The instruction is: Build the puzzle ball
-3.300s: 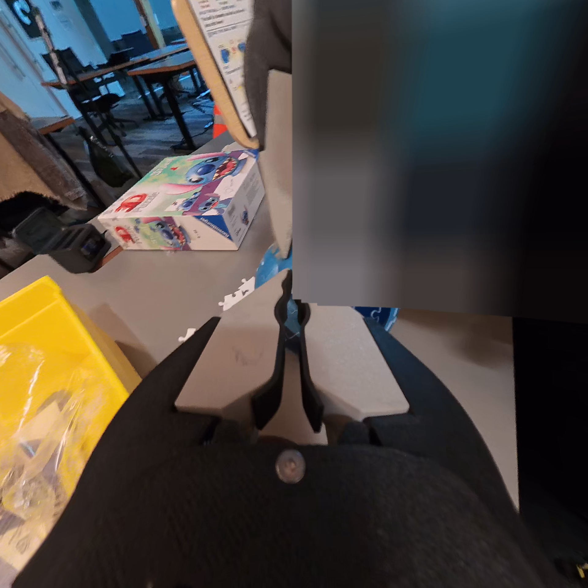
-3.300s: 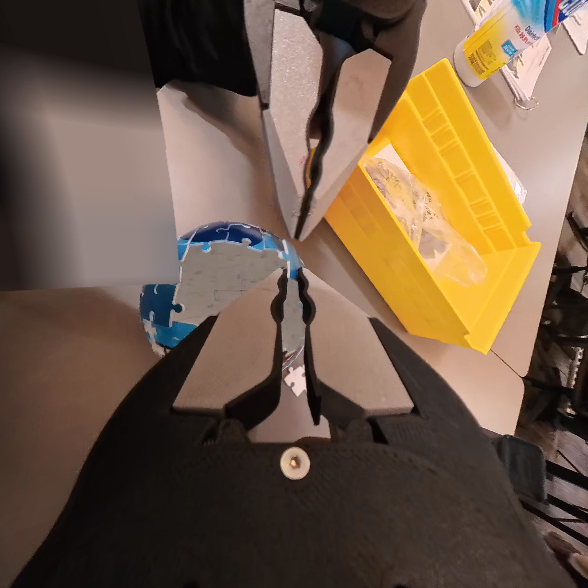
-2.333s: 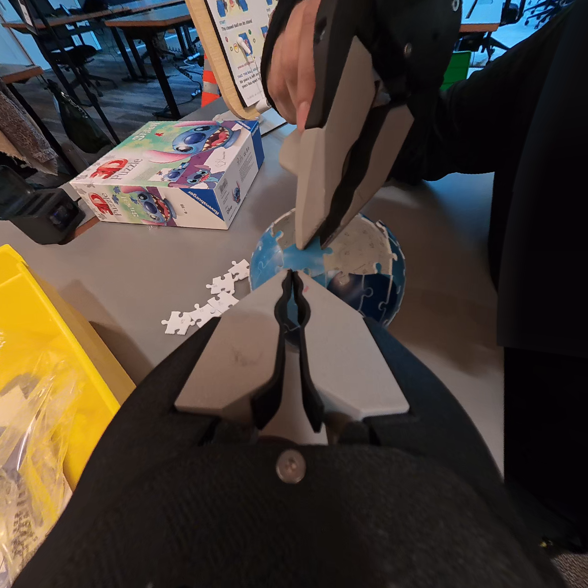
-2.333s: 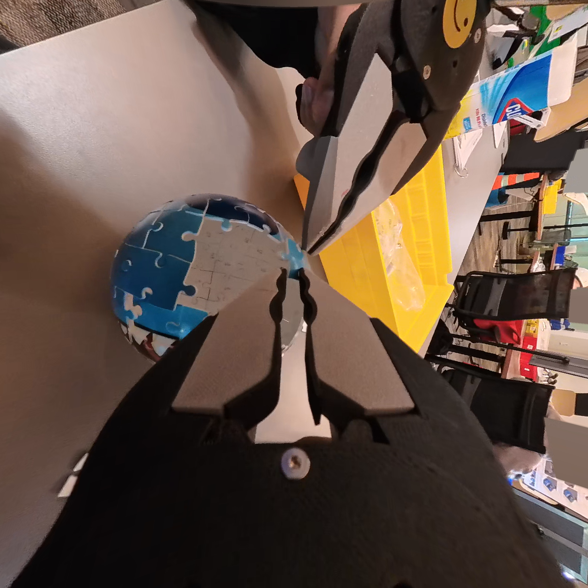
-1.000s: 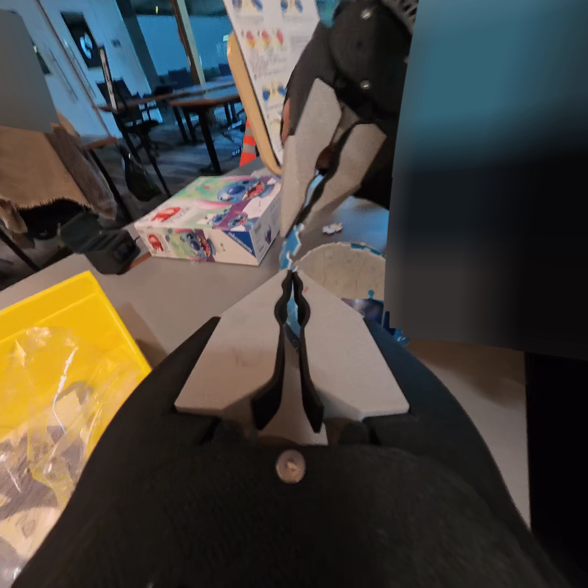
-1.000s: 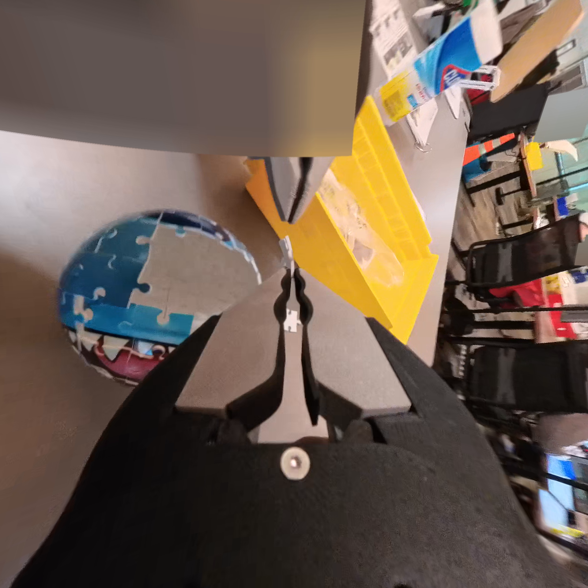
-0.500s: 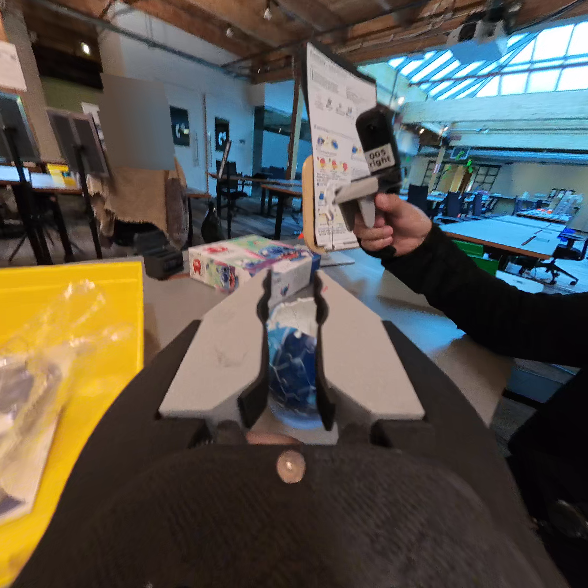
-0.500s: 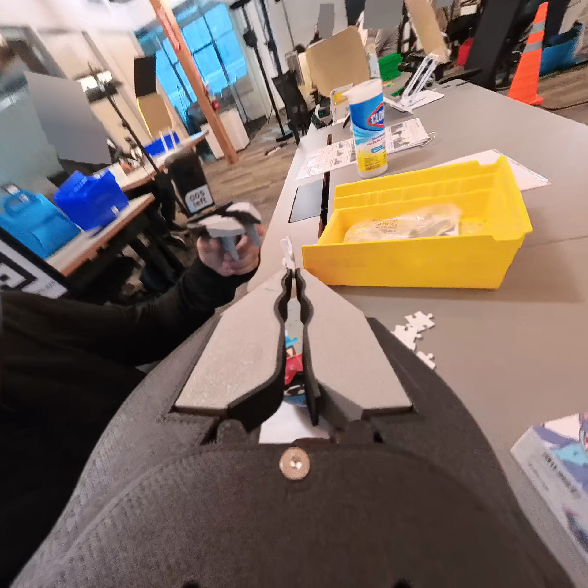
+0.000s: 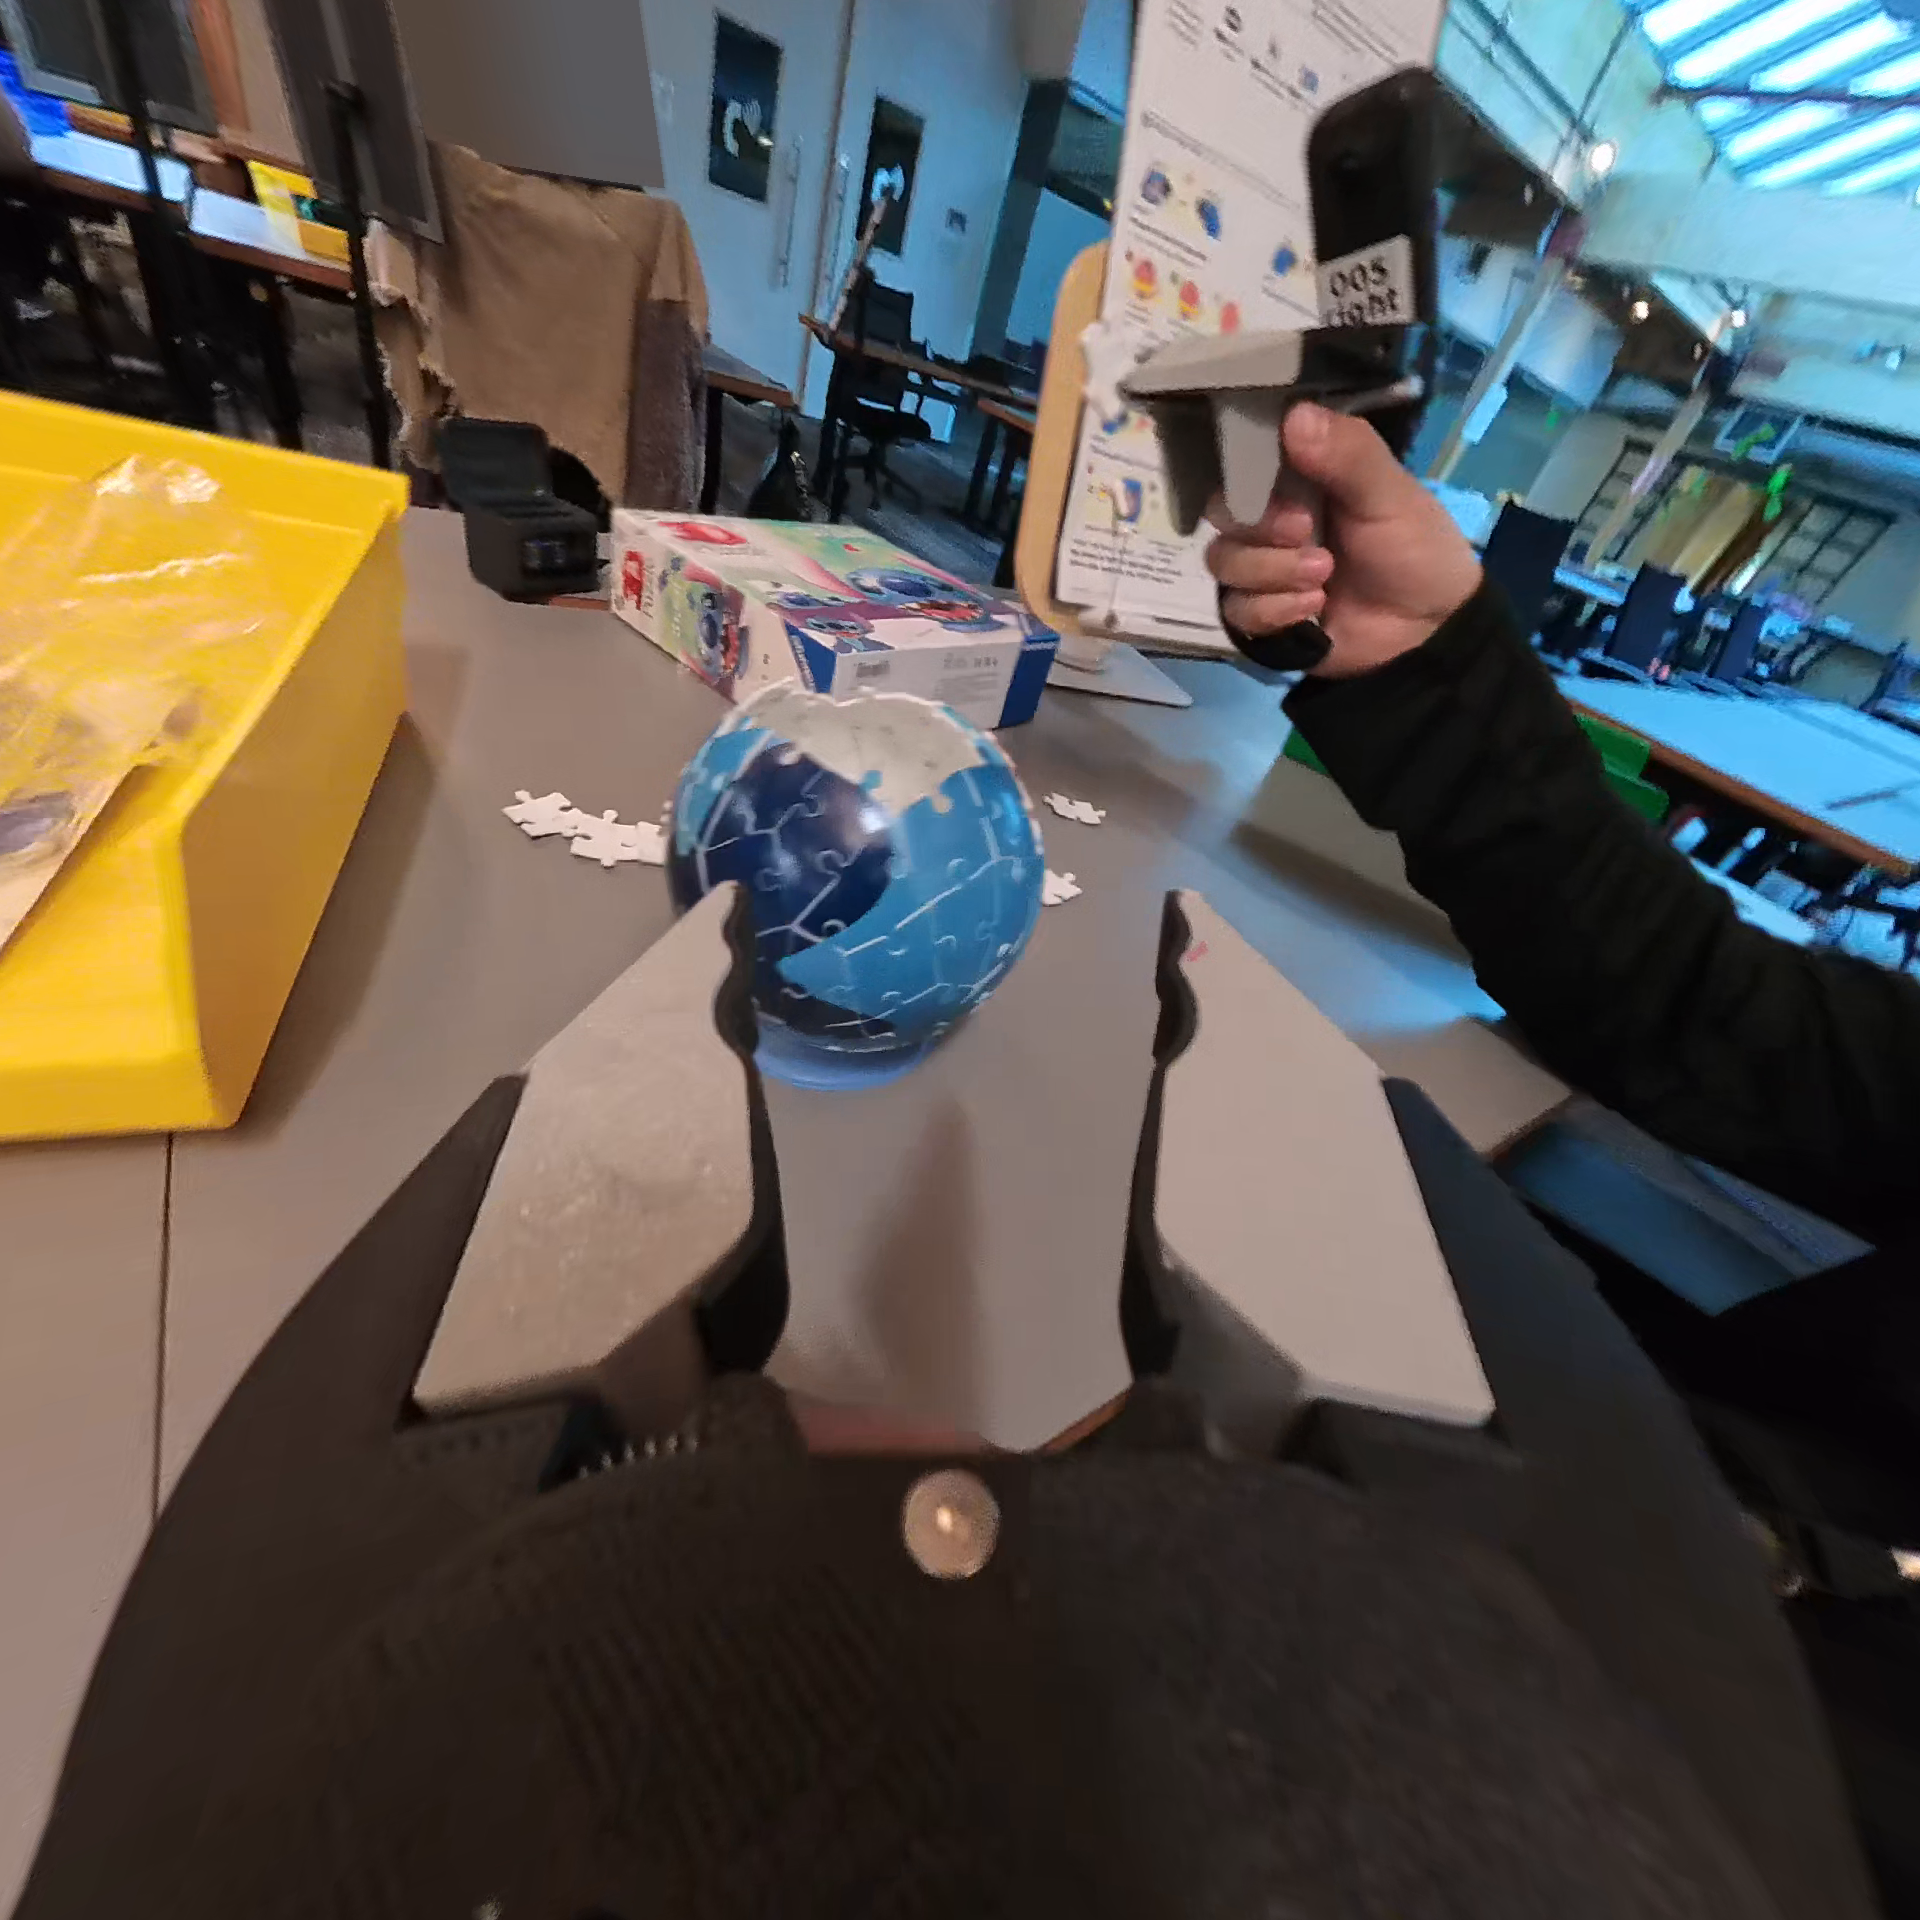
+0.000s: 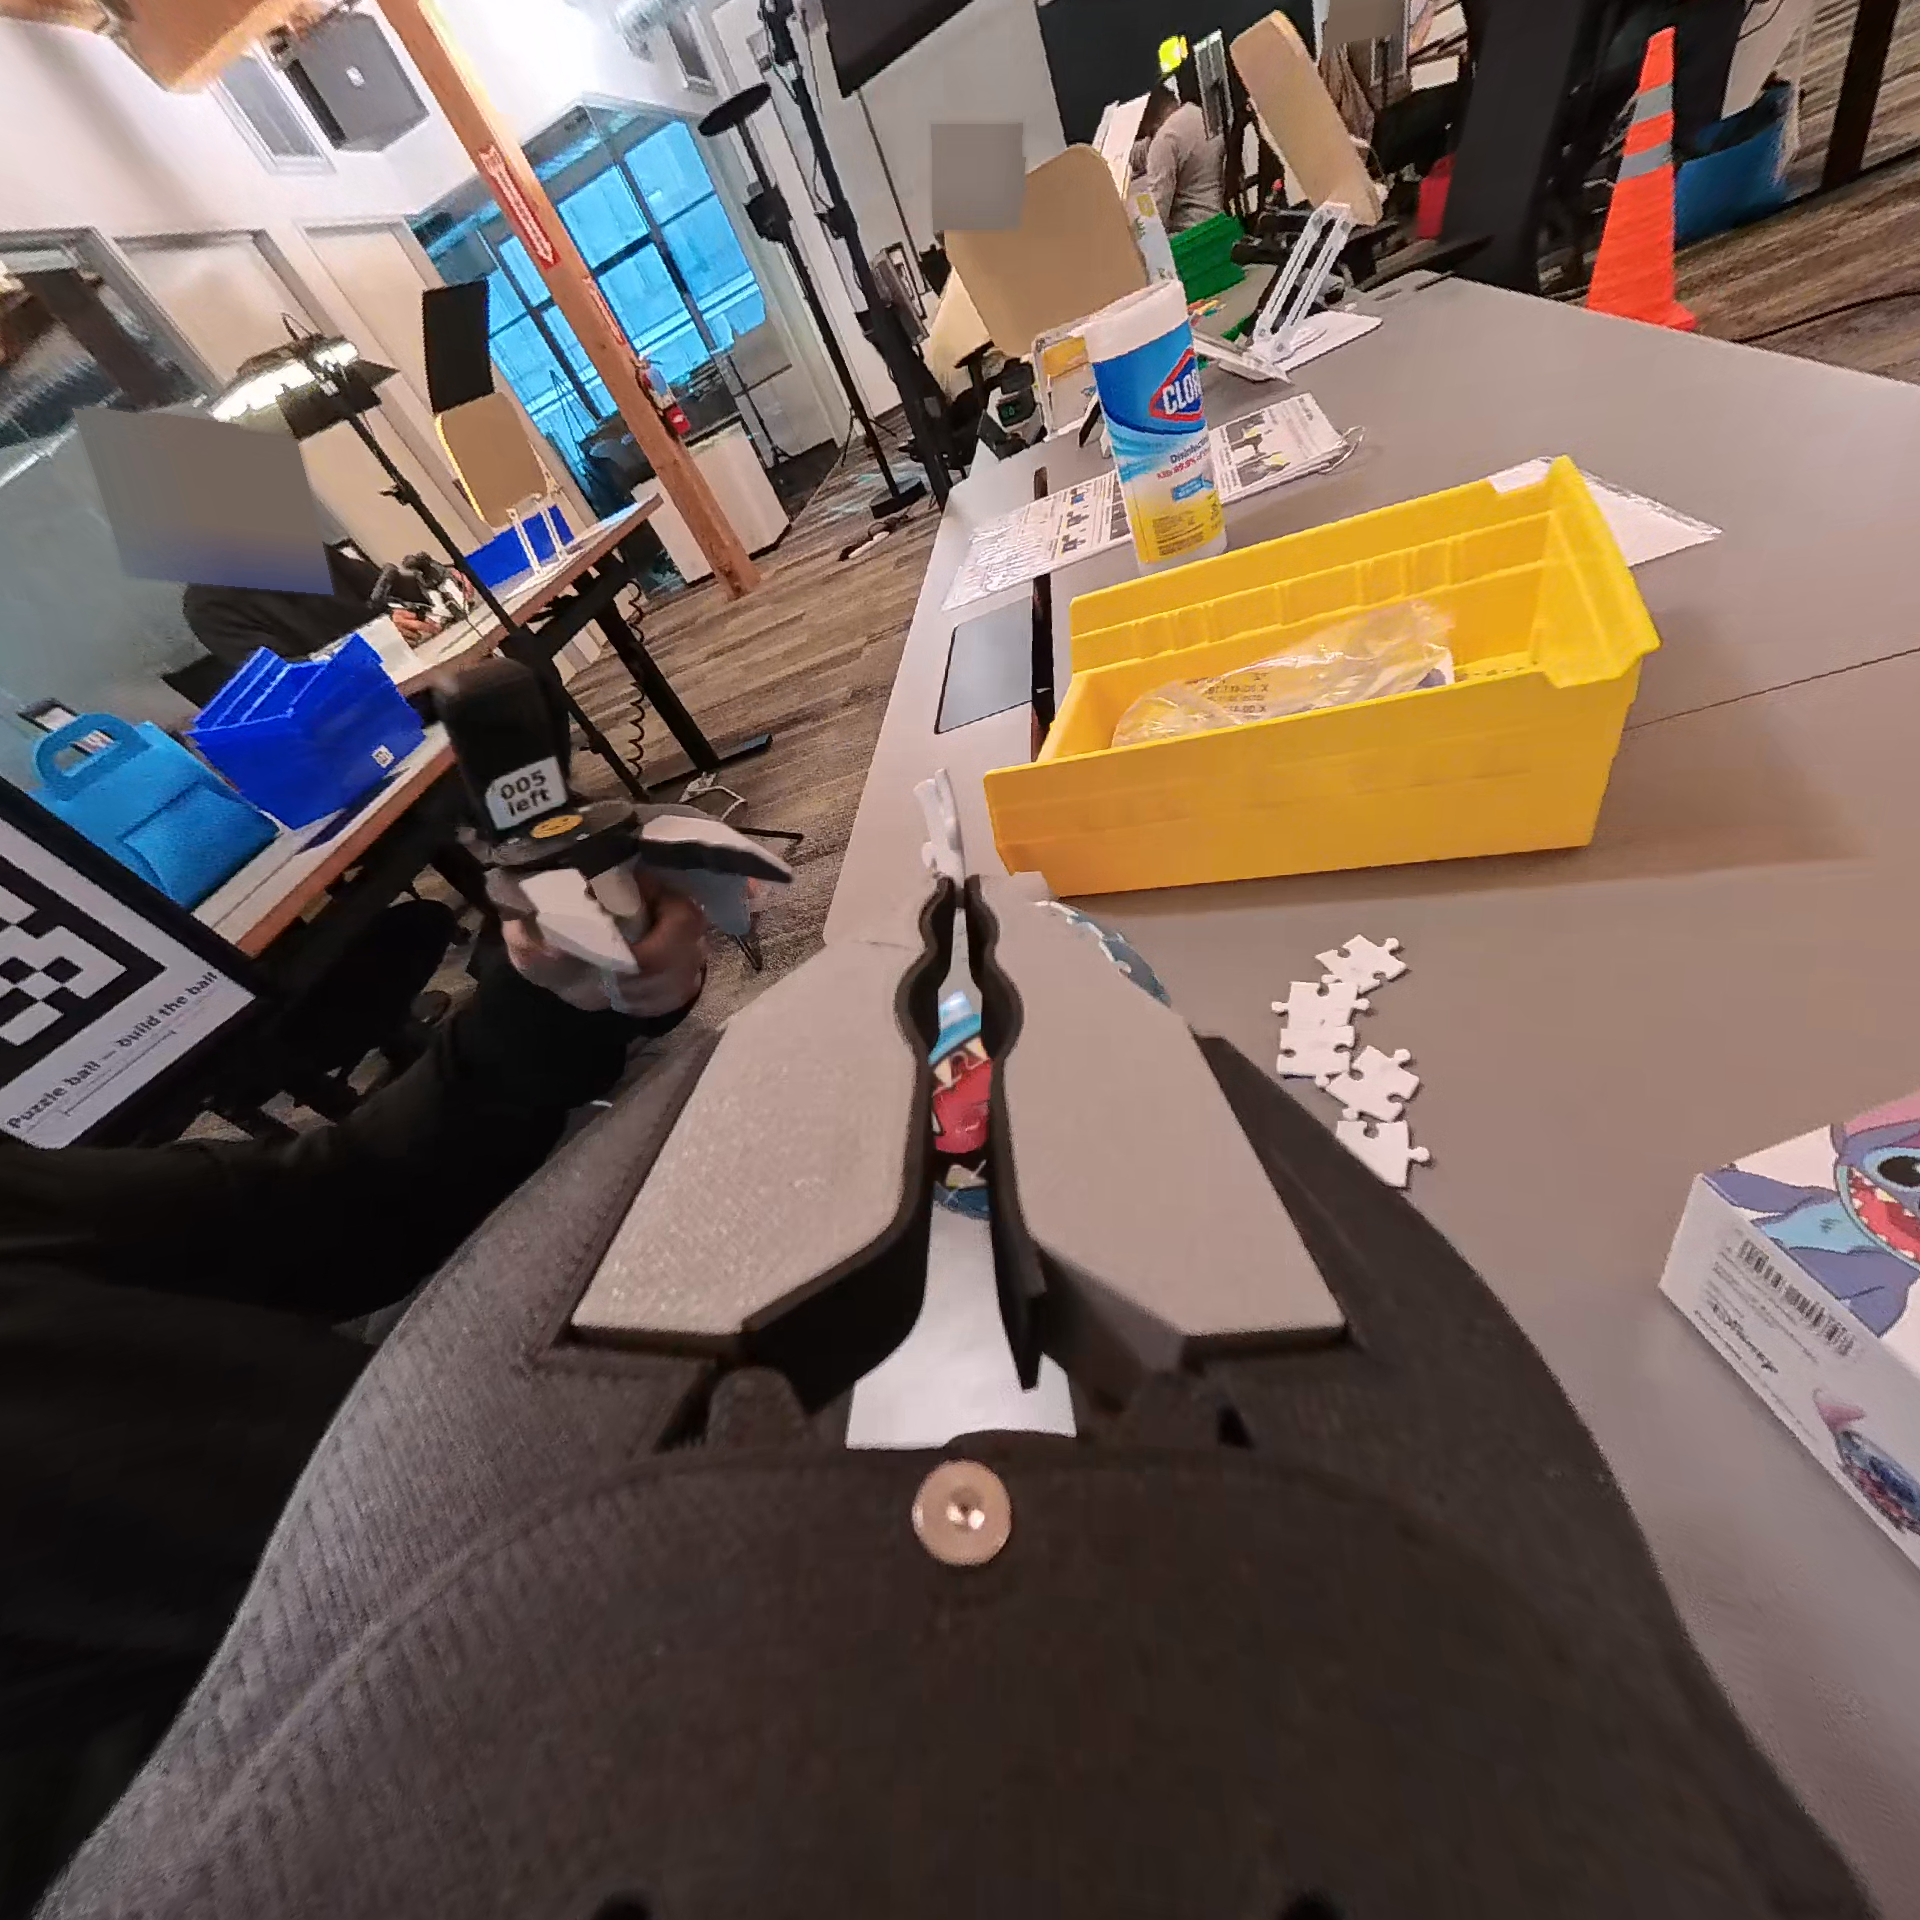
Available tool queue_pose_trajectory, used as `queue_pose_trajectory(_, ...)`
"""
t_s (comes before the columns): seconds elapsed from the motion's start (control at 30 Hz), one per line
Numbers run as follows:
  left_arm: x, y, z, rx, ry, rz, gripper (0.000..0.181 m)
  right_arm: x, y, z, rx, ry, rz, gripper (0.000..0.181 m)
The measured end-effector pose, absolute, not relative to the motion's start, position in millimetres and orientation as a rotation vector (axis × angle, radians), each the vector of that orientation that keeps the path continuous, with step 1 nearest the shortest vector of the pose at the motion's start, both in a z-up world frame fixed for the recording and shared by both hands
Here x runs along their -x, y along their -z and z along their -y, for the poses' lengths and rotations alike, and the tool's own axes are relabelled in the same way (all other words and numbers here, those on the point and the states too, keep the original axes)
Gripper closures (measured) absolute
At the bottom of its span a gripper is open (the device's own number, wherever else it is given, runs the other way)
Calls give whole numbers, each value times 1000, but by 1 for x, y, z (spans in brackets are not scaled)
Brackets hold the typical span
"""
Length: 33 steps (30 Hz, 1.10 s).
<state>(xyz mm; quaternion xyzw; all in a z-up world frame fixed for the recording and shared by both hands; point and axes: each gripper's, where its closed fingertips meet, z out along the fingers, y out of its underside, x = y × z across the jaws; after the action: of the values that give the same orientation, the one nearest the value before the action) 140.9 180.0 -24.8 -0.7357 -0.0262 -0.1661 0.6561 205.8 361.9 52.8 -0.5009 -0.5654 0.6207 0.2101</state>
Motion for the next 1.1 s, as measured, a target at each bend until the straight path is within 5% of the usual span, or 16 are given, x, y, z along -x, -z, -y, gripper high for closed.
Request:
queue_pose_trajectory(0.27, -110, 50, -206, 1773, 341, 98, 70, -194, -40, -373, 1386, -1648, 1655, 181)
queue_pose_trajectory(0.63, -94, 61, -225, 1680, 403, -38, 84, -141, -10, -401, 1368, -1467, 1769, 181)
queue_pose_trajectory(1.1, -120, 71, -239, 1802, 373, -194, 80, -133, 8, -389, 1341, -1243, 1897, 181)
